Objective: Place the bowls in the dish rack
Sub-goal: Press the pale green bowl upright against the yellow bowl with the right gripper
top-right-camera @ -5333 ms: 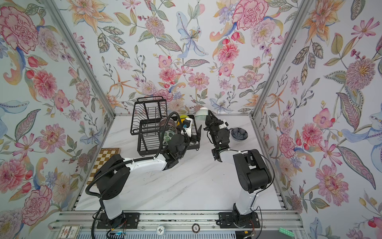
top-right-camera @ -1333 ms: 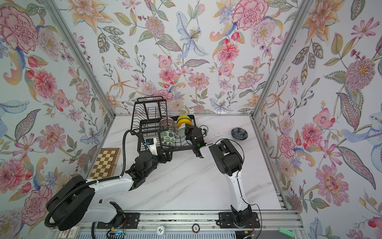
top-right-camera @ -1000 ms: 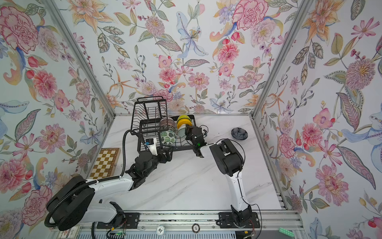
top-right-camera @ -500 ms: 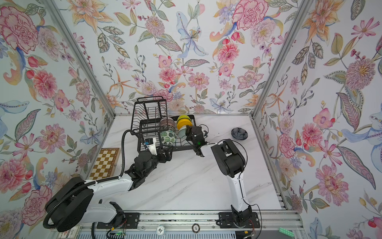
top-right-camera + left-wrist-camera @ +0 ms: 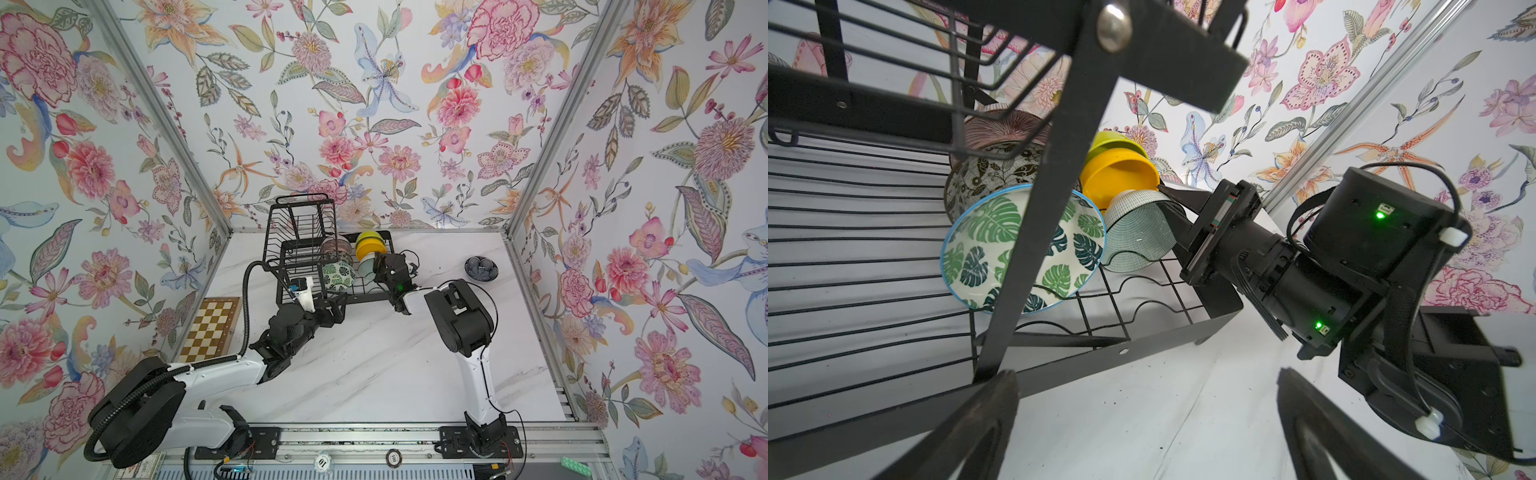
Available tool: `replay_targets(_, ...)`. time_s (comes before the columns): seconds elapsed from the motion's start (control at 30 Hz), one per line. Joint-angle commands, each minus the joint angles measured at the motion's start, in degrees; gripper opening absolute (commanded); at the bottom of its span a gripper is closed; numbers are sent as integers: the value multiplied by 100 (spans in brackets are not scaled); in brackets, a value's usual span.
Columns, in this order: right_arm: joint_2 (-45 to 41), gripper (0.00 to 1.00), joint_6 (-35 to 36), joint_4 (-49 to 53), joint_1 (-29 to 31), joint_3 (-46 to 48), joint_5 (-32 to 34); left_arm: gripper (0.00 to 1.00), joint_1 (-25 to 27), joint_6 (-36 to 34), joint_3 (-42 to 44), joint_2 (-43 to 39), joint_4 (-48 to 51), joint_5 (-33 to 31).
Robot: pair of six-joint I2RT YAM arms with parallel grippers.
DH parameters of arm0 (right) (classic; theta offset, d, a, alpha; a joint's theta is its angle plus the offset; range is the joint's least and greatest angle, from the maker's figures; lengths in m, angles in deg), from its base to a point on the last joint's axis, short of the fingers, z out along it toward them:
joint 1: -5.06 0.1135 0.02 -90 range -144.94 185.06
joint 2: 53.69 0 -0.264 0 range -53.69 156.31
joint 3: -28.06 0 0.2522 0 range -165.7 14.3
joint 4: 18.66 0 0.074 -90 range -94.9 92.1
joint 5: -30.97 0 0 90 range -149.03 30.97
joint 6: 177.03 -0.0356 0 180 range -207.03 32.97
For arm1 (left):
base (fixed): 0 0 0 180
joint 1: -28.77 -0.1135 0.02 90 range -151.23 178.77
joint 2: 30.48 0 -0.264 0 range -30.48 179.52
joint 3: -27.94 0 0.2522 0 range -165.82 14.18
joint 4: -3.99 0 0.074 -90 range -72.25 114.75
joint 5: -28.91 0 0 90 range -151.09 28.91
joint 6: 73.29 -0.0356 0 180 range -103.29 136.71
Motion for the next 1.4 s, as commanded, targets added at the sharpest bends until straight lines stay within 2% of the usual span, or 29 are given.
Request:
replay_targets(0.0, -23, 14, -69, 385, 57, -23, -169, 99, -48, 30, 101, -130, 62, -108)
replay_targets(0.33, -52, 21, -69, 330, 56, -52, -186, 99, -53, 33, 70, -111, 58, -89)
replay_targets(0.77, -99, 35, 58, 166, 52, -116, -225, 99, -44, 77, 56, -138, 123, -70)
replay_targets(0.97, -201, 38, 107, 180, 50, -67, -203, 99, -44, 68, 66, -166, 147, -88)
replay_targets(1.37, -543, 69, 98, 576, 57, -8, -218, 99, -40, 33, -26, -234, 266, -88)
